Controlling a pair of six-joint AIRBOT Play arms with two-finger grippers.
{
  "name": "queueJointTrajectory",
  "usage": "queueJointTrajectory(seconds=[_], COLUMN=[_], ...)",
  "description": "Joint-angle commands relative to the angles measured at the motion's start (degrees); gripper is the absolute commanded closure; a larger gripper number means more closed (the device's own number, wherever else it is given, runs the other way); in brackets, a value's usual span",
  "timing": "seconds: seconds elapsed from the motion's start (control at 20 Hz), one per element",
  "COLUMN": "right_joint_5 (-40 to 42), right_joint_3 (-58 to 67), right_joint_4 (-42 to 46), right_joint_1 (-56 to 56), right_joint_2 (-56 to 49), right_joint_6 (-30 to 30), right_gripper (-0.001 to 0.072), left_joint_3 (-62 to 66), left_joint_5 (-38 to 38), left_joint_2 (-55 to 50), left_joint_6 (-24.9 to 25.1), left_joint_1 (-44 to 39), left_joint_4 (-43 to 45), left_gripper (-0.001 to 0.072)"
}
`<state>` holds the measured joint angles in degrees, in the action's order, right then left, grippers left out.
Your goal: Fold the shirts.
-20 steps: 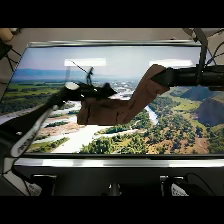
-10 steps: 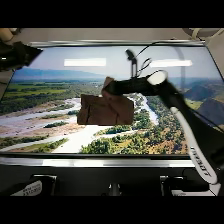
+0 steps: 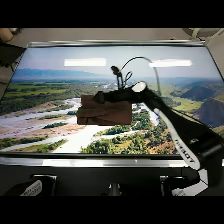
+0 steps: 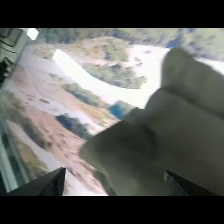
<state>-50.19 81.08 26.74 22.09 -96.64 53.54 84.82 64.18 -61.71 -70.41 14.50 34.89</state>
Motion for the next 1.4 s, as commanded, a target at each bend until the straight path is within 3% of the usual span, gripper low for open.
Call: queueJointTrajectory(seconds=[0.0,0.1,0.15,0.4,0.65,0.75,0.8,0.85,0.9,0.95,1.1,1.35], right_joint_5=[-14.03,-22.25,-23.82,-18.80,-11.50,-11.13,-11.30,-11.98,-12.96,-14.10,-22.60,-32.13], right_joint_3=[-0.02,-0.76,-2.56,-7.28,-7.28,-7.21,-7.21,-7.21,-7.21,-6.86,-0.28,18.05], right_joint_4=[23.76,35.26,36.33,23.02,15.74,11.50,9.44,7.32,5.29,3.65,1.70,9.70], right_joint_1=[-12.24,-19.61,-21.75,-20.50,-16.09,-15.10,-14.97,-14.97,-15.21,-15.89,-18.51,-28.85], right_joint_2=[5.88,6.32,5.97,0.15,-5.33,-6.03,-6.10,-6.10,-6.10,-6.08,-5.14,-0.28], right_joint_6=[9.03,17.03,18.45,17.38,18.58,16.72,14.49,12.07,10.86,10.29,4.02,8.52], right_gripper=[0.0060,0.0064,0.0089,0.0107,0.0125,0.0166,0.0241,0.0370,0.0635,0.0687,0.0688,0.0689], left_joint_3=[0.02,-0.04,-0.15,-1.53,-1.51,-1.51,-1.49,-1.49,-1.49,-1.49,-1.49,-1.49], left_joint_5=[0.94,0.96,0.96,0.98,0.96,0.96,0.96,0.85,0.79,0.79,0.81,0.81], left_joint_2=[0.44,0.44,0.44,0.42,0.46,0.48,0.48,0.48,0.48,0.48,0.48,0.48], left_joint_6=[0.61,0.61,0.63,1.09,1.49,1.49,1.49,1.51,1.53,1.51,1.49,1.46], left_joint_1=[0.07,0.00,-0.20,-1.79,-2.38,-2.38,-2.38,-2.40,-2.40,-2.40,-2.45,-2.45], left_joint_4=[1.81,1.79,1.79,1.81,1.77,1.42,0.39,-0.68,-1.44,-1.57,-1.73,-1.73], left_gripper=[0.0685,0.0684,0.0684,0.0684,0.0684,0.0684,0.0684,0.0684,0.0684,0.0683,0.0684,0.0683])
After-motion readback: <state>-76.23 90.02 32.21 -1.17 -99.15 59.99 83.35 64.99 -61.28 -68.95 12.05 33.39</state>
